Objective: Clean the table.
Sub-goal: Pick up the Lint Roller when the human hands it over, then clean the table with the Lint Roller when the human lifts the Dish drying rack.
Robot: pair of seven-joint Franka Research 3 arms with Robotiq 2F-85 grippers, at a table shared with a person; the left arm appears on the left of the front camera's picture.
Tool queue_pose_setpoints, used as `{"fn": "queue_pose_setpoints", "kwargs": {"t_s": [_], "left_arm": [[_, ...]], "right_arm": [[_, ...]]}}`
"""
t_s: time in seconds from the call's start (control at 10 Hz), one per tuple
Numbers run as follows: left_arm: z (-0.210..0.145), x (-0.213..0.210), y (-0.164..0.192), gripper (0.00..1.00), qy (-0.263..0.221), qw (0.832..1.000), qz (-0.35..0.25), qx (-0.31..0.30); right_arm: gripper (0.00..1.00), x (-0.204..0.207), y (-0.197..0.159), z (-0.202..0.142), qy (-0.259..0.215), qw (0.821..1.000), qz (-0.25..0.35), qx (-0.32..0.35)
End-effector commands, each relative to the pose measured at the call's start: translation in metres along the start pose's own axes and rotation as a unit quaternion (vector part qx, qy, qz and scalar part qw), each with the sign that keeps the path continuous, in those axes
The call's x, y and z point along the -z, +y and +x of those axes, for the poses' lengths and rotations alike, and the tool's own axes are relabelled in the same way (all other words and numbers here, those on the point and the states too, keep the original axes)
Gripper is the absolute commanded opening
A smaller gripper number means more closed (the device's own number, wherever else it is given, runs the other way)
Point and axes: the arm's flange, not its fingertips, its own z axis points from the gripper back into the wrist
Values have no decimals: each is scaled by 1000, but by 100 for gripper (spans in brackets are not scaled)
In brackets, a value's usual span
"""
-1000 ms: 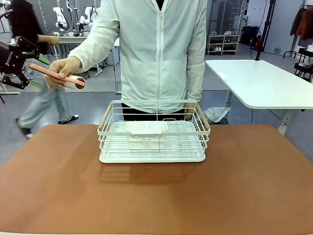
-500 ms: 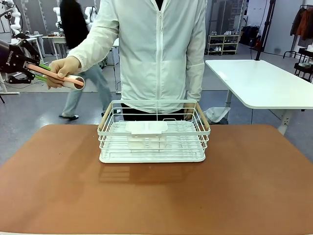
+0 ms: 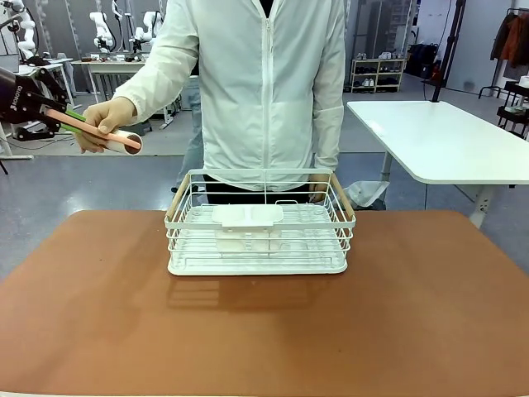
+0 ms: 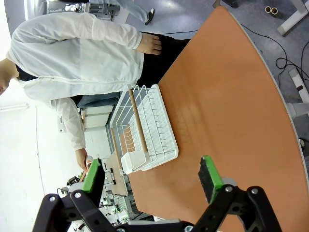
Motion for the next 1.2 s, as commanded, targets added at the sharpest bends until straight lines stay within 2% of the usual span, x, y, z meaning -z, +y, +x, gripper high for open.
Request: {"fn": "queue_pose_setpoints", "kwargs": {"t_s": [0.0,0.1,1.1], "left_arm": [[4,-2,1,1,-4,1000,-19,9],[0,0,0,1,0,1000,0,0],[0,0,0,1,0,1000,0,0]], "right_arm": [[100,-1,2,0,-2,1000,11,-5],[100,-1,2,0,-2,1000,11,-5],[100,-1,2,0,-2,1000,11,-5]]}}
